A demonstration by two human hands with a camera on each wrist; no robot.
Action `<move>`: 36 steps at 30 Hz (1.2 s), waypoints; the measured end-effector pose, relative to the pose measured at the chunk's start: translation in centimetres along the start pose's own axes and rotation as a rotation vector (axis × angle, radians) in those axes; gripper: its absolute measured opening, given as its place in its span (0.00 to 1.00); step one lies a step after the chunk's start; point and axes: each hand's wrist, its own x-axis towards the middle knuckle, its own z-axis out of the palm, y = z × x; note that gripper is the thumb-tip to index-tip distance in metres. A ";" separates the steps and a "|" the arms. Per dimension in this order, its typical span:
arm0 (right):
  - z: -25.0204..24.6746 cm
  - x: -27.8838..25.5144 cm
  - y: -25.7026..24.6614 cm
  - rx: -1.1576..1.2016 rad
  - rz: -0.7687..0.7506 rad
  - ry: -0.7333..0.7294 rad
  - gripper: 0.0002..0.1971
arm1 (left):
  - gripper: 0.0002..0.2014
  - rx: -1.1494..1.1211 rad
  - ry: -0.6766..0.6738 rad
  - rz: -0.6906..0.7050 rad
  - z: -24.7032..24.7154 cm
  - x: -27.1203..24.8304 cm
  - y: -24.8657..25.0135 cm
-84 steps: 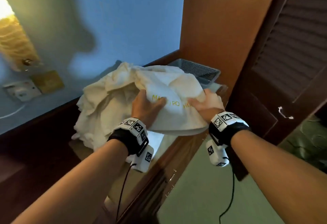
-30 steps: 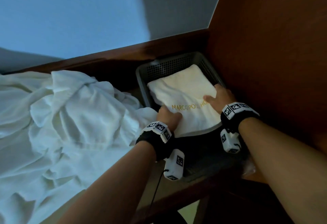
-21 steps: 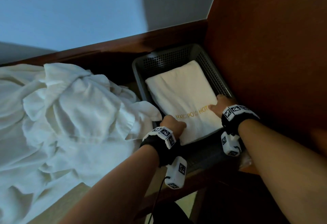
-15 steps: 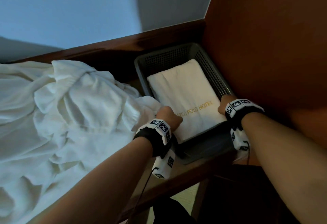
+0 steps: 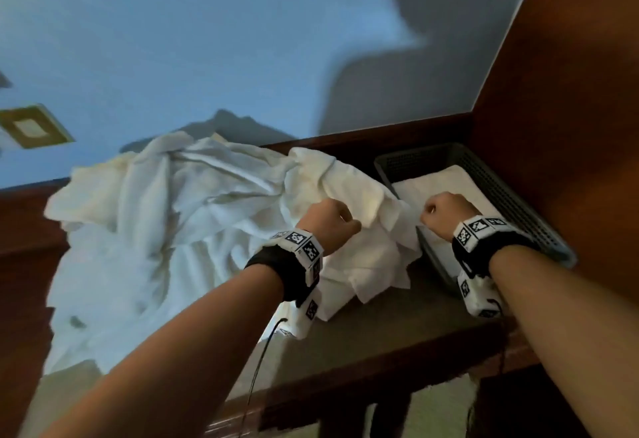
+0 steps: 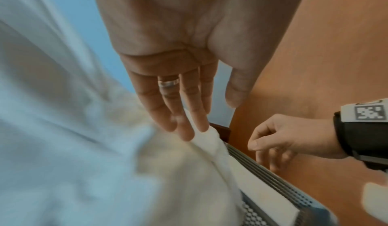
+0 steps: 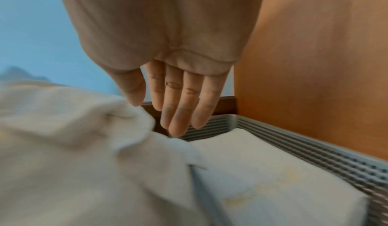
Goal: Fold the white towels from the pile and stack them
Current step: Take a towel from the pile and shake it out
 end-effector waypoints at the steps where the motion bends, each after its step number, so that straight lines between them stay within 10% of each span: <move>1: 0.5 -1.0 -2.5 0.019 -0.072 0.011 0.11 | 0.07 0.020 0.036 0.000 -2.0 -1.6 -1.4; 15: 1.9 -7.8 -30.8 0.114 -0.763 0.156 0.16 | 0.11 0.267 0.716 -0.125 -21.9 -14.0 -15.2; 22: 1.8 -6.9 -39.5 -0.144 -0.925 0.093 0.37 | 0.45 0.714 0.302 -0.274 -25.5 -14.0 -21.6; 28: 1.3 -5.4 -41.1 -0.284 -0.918 0.027 0.29 | 0.12 0.545 0.495 -0.076 -26.5 -13.1 -22.3; 32: -1.4 -6.2 -42.7 -0.458 -0.928 0.138 0.20 | 0.15 0.277 0.708 -0.100 -31.7 -13.8 -19.3; 36: -4.6 -11.1 -47.1 -0.116 -1.046 0.286 0.21 | 0.16 0.266 0.780 -0.035 -38.2 -15.4 -15.6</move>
